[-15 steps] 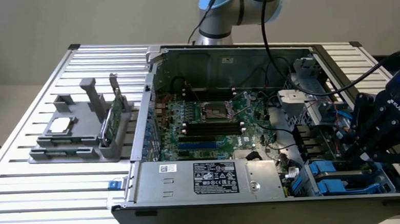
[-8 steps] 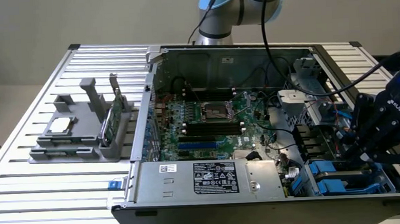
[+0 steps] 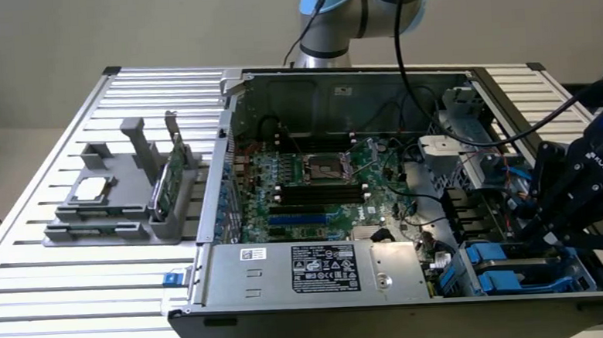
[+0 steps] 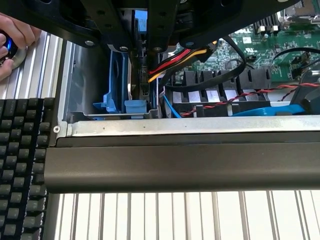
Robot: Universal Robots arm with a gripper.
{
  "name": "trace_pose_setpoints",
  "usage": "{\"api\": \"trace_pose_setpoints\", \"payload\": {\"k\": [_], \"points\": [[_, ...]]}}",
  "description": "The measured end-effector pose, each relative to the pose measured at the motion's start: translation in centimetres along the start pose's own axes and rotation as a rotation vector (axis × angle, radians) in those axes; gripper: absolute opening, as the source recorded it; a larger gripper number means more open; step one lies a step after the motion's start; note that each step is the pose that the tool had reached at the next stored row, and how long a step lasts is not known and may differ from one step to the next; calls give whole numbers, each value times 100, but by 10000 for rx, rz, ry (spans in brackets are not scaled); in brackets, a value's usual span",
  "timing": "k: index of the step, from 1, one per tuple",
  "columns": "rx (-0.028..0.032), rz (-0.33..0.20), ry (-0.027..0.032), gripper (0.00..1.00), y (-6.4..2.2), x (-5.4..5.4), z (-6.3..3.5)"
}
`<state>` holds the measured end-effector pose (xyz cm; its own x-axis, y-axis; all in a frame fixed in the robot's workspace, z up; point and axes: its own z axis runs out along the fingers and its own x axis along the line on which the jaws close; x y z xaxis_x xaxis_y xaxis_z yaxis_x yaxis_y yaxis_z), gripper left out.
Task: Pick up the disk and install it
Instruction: 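Insert the first disk wire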
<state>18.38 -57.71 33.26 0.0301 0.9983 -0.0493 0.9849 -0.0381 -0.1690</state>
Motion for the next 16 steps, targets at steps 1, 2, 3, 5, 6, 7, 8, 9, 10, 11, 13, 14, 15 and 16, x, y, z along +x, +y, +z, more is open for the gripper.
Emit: {"api": "trace_pose_setpoints", "payload": {"k": [1, 2, 3, 5, 6, 7, 8, 9, 10, 11, 13, 14, 15, 16], "points": [[0, -2, 15, 17, 0, -1, 0], [1, -5, 30, 17, 0, -1, -1], [2, -8, 45, 17, 0, -1, -1], [3, -7, 73, 17, 0, -1, 0], [3, -2, 81, 17, 0, -1, 0], [4, 7, 88, 17, 0, -1, -1], [5, 20, 93, 17, 0, -2, -2], [10, 32, 99, 17, -1, -2, -6], [21, 47, 104, 17, -3, -3, -10], [28, 63, 107, 17, -4, -4, -15], [57, 95, 108, 17, -5, -4, -27], [70, 111, 110, 17, -5, -5, -30], [79, 123, 112, 17, -4, -5, -31], [82, 130, 112, 17, -1, -4, -32]]}}
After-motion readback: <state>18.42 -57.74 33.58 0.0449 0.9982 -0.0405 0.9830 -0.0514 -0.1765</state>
